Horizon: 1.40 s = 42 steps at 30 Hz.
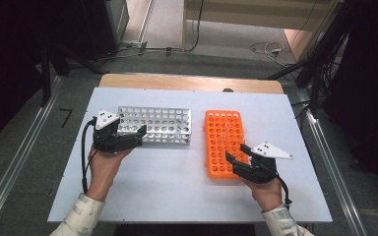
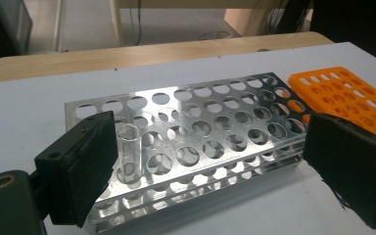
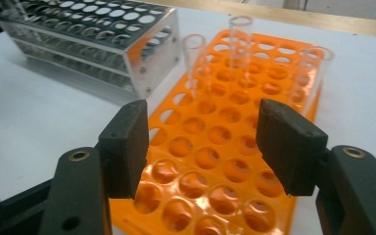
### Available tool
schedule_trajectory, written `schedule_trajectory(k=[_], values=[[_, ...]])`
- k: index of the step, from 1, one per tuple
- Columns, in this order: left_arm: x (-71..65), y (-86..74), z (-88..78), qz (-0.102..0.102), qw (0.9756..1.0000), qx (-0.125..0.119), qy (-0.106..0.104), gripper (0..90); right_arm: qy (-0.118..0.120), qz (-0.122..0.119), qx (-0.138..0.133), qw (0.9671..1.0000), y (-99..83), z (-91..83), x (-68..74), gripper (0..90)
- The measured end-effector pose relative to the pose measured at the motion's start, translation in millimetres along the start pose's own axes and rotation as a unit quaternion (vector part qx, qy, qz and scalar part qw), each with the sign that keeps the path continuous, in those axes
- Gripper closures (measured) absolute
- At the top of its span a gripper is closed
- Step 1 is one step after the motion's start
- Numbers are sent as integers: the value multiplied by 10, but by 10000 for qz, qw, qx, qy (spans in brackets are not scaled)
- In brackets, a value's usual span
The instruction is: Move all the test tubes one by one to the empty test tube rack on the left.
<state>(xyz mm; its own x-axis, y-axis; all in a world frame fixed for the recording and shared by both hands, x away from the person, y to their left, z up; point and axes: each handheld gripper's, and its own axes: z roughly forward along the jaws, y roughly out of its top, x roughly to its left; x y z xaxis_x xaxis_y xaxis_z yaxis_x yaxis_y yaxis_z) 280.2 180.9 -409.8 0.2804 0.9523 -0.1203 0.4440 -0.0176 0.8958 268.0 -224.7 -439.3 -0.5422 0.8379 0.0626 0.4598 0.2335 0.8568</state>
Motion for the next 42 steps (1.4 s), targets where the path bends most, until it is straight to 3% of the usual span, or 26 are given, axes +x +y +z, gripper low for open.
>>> schedule_trajectory(k=[6, 18, 31, 42], values=[[18, -15, 17, -138, 9998, 122, -89, 28, -228, 71, -17, 9997, -12, 6, -121, 355], [-43, -29, 12, -53, 9998, 84, -198, 31, -646, 157, 115, 9977, -38, 240, -351, 375], [-84, -52, 42, 18, 9994, 157, -299, 29, -849, 1, 94, 9963, -48, 517, -434, 535], [-85, -60, 45, 38, 9993, 185, -316, 29, -903, -38, 87, 9959, -34, 562, -444, 676]])
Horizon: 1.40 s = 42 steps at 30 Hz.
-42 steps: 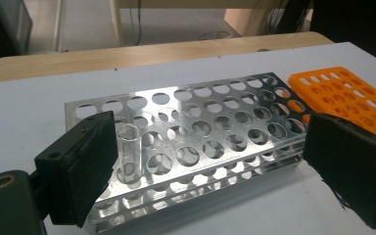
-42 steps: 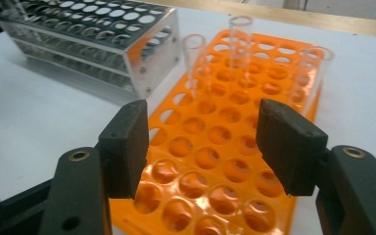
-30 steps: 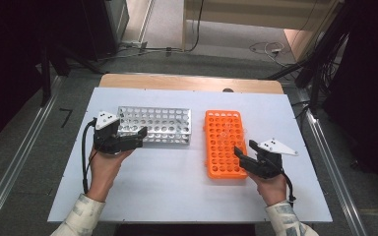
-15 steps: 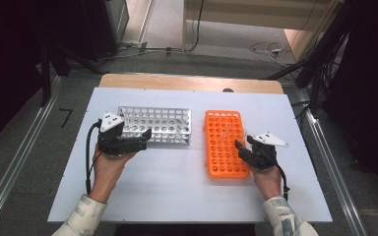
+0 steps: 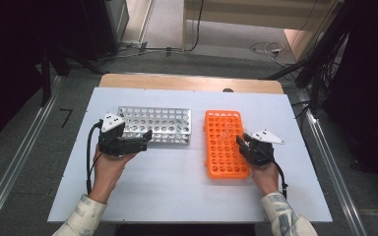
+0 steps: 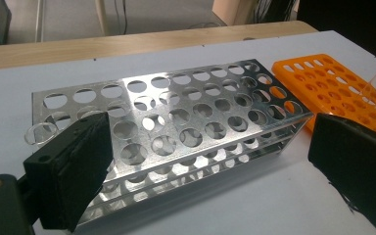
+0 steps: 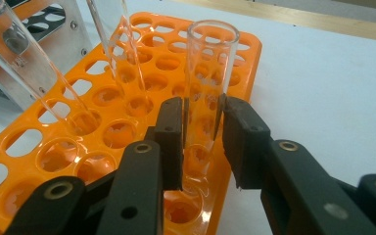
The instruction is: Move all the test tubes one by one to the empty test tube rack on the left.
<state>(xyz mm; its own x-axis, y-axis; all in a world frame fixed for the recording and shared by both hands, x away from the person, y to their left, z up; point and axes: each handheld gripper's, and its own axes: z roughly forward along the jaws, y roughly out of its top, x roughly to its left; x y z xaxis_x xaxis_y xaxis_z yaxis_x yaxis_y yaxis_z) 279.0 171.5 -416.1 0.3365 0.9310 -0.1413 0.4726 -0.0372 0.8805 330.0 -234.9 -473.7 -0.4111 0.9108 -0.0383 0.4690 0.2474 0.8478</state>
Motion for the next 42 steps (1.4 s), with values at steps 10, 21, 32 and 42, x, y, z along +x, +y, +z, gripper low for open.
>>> schedule_trajectory(k=[10, 21, 32, 42], values=[[4, 1, -14, -17, 10000, -44, 13, 30, 5, -113, -49, 9999, 23, -26, 26, 728], [-10, 1, -20, 20, 10000, -21, -4, 30, 178, -30, -385, 9991, 257, -361, 16, 728], [-43, -9, -32, 20, 10000, -41, -87, 31, 559, -190, -155, 9981, 238, -572, 127, 729], [-83, -26, -45, 52, 9999, -97, -54, 33, 909, -373, -62, 9951, 236, -664, 346, 728]])
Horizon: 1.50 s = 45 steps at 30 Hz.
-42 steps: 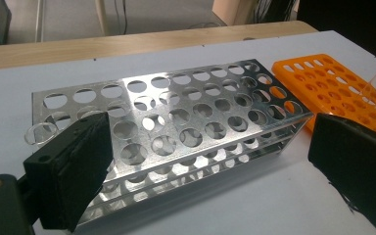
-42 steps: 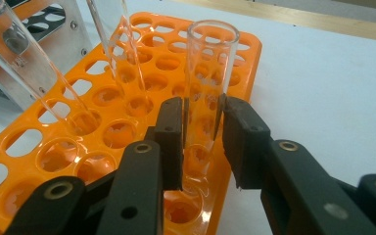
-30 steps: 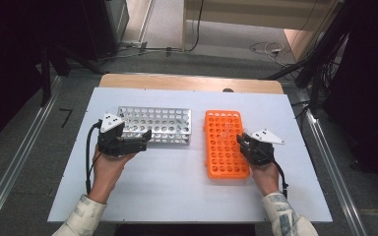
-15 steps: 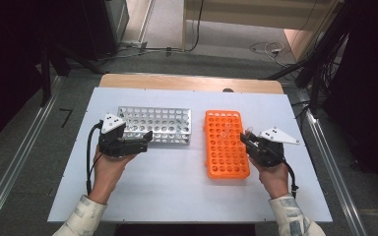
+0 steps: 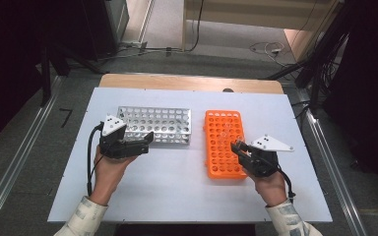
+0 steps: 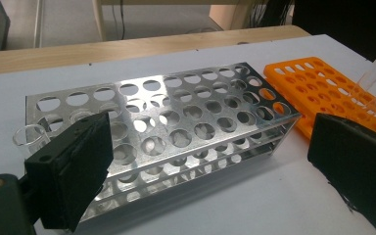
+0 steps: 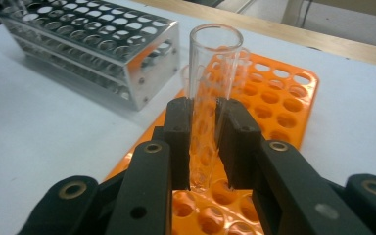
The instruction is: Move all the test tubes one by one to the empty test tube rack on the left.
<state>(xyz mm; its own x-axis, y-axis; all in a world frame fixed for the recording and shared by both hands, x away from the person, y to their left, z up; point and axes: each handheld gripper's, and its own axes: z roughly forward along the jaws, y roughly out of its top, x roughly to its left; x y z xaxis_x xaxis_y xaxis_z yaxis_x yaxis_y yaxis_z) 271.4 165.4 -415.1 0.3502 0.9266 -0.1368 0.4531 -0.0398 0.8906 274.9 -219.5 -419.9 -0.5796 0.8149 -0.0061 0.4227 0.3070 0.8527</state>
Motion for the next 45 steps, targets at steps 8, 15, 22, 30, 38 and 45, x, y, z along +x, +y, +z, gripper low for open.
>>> schedule_trajectory(k=[8, 15, 22, 30, 38, 45], values=[[-59, -46, 22, 53, 10000, 63, -53, 32, 262, -127, 39, 9996, 33, 44, 185, 729], [-211, -53, 14, 103, 9994, 30, -320, 34, 509, -255, 123, 9983, 47, 158, 381, 729], [-461, -46, 10, 323, 9979, -5, -566, 34, 721, -464, 206, 9961, 54, 307, 596, 729], [-590, -66, 54, 476, 9959, 13, -769, 38, 884, -535, 252, 9943, 95, 414, 674, 729], [-674, -98, 39, 529, 9947, -18, -884, 47, 1141, -642, 310, 9909, 151, 562, 824, 729], [-774, -116, 55, 586, 9932, 25, -1005, 54, 1241, -742, 327, 9889, 172, 617, 979, 728]])
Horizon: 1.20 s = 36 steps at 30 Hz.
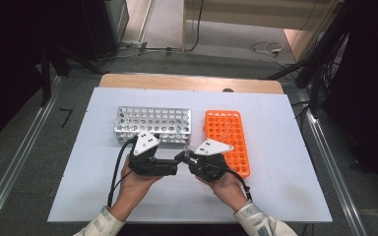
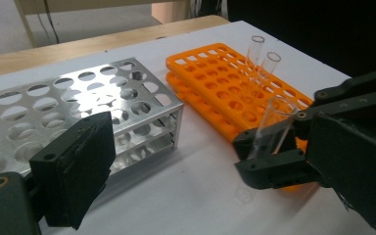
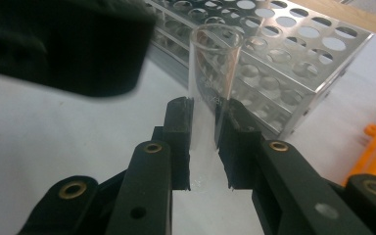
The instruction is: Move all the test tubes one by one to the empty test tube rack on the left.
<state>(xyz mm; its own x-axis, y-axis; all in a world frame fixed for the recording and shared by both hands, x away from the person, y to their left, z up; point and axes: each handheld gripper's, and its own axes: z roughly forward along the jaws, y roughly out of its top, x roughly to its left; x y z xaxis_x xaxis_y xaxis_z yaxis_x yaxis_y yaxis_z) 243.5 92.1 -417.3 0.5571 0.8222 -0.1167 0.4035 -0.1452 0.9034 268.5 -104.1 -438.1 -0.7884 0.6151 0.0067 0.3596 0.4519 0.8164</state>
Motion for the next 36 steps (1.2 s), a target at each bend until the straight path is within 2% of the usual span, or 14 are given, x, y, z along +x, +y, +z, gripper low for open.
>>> schedule_trajectory(k=[5, 9, 12, 19, 25, 36], values=[[-55, -3, 40, 33, 9999, 26, -127, 64, 97, -80, 1, 9999, 59, 90, 76, 729], [-73, -2, 36, 99, 9997, 22, -205, 142, 173, -107, 26, 9998, 82, 162, 118, 728], [-92, -6, 22, 187, 9996, -17, -197, 252, 198, -133, 15, 9997, 94, 181, 139, 729], [-100, -19, -21, 325, 9992, -36, -238, 595, 220, -181, -2, 9996, 101, 177, 173, 729], [-88, -22, -26, 387, 9991, 18, -164, 746, 206, -168, -1, 9996, 100, 171, 157, 729], [-72, -19, -26, 352, 9993, 55, -151, 755, 207, -169, -17, 9996, 91, 183, 160, 729]])
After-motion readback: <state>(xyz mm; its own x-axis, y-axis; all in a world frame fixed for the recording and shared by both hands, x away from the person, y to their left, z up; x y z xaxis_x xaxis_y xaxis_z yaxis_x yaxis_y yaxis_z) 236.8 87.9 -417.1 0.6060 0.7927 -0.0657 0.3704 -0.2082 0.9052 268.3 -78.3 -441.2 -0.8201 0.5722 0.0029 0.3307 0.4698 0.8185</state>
